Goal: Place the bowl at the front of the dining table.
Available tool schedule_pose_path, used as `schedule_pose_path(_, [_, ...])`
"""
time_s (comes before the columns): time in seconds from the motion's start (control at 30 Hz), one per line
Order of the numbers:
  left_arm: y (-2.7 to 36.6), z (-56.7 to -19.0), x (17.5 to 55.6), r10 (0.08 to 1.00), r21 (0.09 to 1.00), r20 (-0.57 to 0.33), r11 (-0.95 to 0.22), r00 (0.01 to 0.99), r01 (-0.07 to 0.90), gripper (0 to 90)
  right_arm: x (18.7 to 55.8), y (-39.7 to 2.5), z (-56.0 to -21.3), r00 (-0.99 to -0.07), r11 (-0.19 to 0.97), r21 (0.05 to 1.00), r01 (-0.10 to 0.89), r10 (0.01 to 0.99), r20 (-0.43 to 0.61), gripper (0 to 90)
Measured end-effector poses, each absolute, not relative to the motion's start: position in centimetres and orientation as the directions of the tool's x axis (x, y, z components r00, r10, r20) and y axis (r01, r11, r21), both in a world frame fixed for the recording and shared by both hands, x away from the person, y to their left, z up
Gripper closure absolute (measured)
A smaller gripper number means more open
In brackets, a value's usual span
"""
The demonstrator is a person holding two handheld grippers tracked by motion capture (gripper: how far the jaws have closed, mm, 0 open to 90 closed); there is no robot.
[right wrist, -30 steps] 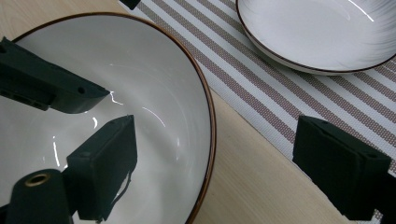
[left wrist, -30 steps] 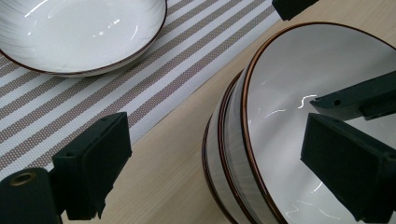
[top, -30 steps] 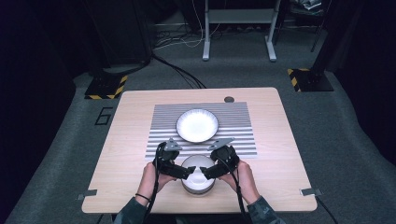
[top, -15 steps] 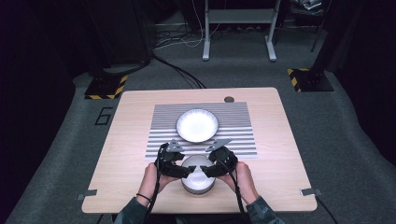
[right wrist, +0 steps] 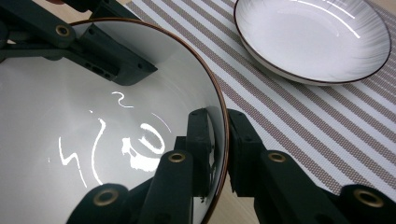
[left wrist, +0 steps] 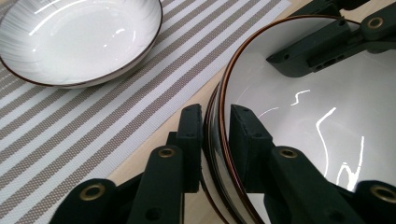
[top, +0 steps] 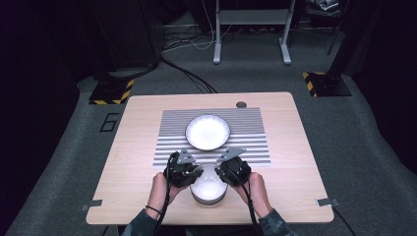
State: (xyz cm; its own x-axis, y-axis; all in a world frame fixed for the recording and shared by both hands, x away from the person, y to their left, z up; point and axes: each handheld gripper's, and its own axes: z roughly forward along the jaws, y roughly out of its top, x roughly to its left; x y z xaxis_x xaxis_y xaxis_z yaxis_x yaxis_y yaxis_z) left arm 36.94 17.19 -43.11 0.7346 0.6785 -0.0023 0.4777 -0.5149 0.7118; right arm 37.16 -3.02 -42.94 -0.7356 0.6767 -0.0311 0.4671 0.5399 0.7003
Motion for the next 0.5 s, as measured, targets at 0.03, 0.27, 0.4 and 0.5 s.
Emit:
schedule_pose_path(0.03, [17.19, -43.11, 36.94, 0.678, 0.712, -0.002, -0.515, 0.735, 0.478, 76.6, 37.16, -3.02, -42.94, -0.736, 0.540, 0.700, 0.467, 0.677, -0.031, 80.8])
schedule_pose_path(0.27, [16.97, -42.88, 36.47, 0.683, 0.726, 0.044, -0.523, 0.729, 0.446, 78.3, 36.71, -3.08, -42.57, -0.737, 0.542, 0.731, 0.415, 0.671, -0.079, 82.8])
schedule_pose_path(0.4, [16.91, -42.72, 36.30, 0.682, 0.730, 0.063, -0.529, 0.728, 0.432, 79.1, 36.27, -2.96, -42.23, -0.728, 0.538, 0.737, 0.409, 0.679, -0.092, 82.9])
schedule_pose_path(0.5, [16.87, -42.60, 36.18, 0.685, 0.739, 0.070, -0.524, 0.725, 0.424, 79.5, 36.23, -3.00, -42.21, -0.729, 0.535, 0.743, 0.402, 0.678, -0.094, 82.9])
